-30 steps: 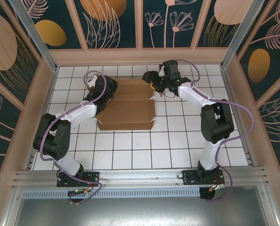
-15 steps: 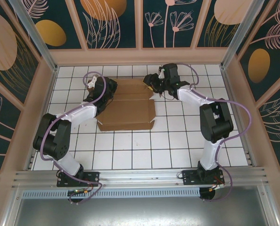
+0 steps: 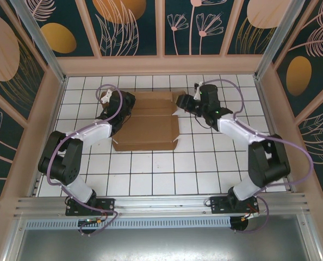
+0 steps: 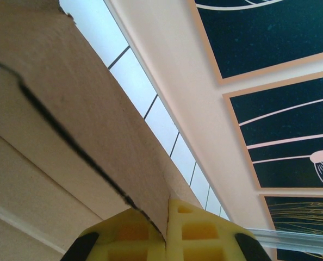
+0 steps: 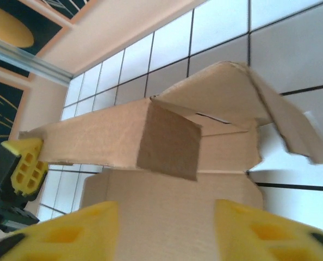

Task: Fold the paper box

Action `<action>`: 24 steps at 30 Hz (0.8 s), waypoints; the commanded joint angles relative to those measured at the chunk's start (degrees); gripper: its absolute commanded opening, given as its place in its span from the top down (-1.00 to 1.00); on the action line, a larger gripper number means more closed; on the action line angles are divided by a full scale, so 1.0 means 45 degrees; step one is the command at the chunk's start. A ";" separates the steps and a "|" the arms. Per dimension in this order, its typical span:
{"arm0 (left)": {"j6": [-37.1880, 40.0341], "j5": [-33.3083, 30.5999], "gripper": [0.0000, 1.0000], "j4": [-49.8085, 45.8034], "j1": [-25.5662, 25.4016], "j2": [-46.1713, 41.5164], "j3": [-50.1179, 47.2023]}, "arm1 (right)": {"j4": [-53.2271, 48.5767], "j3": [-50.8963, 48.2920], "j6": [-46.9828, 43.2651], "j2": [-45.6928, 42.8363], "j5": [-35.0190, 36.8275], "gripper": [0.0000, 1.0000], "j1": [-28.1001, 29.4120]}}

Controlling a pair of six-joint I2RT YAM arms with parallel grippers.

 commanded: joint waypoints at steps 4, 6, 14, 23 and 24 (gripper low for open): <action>0.0583 -0.0335 1.00 -0.1211 0.0024 0.0475 -0.0006 | -0.0038 -0.0554 -0.2246 0.0939 0.2152 0.24 0.1426; 0.0663 -0.0364 1.00 -0.1341 0.0024 0.0551 0.0405 | -0.0213 -0.0021 -0.2597 0.1678 0.2522 0.19 0.1827; 0.0832 -0.0632 1.00 -0.1742 0.0023 0.1049 0.0845 | -0.0314 0.1899 -0.3353 0.3997 0.3411 0.14 0.1979; 0.0968 -0.0571 1.00 -0.1823 0.0028 0.1335 0.1044 | -0.0142 0.2655 -0.3881 0.4981 0.5112 -0.07 0.1764; 0.0984 -0.0577 1.00 -0.1823 0.0024 0.1336 0.1078 | -0.0060 0.2659 -0.3834 0.5076 0.5201 -0.07 0.1765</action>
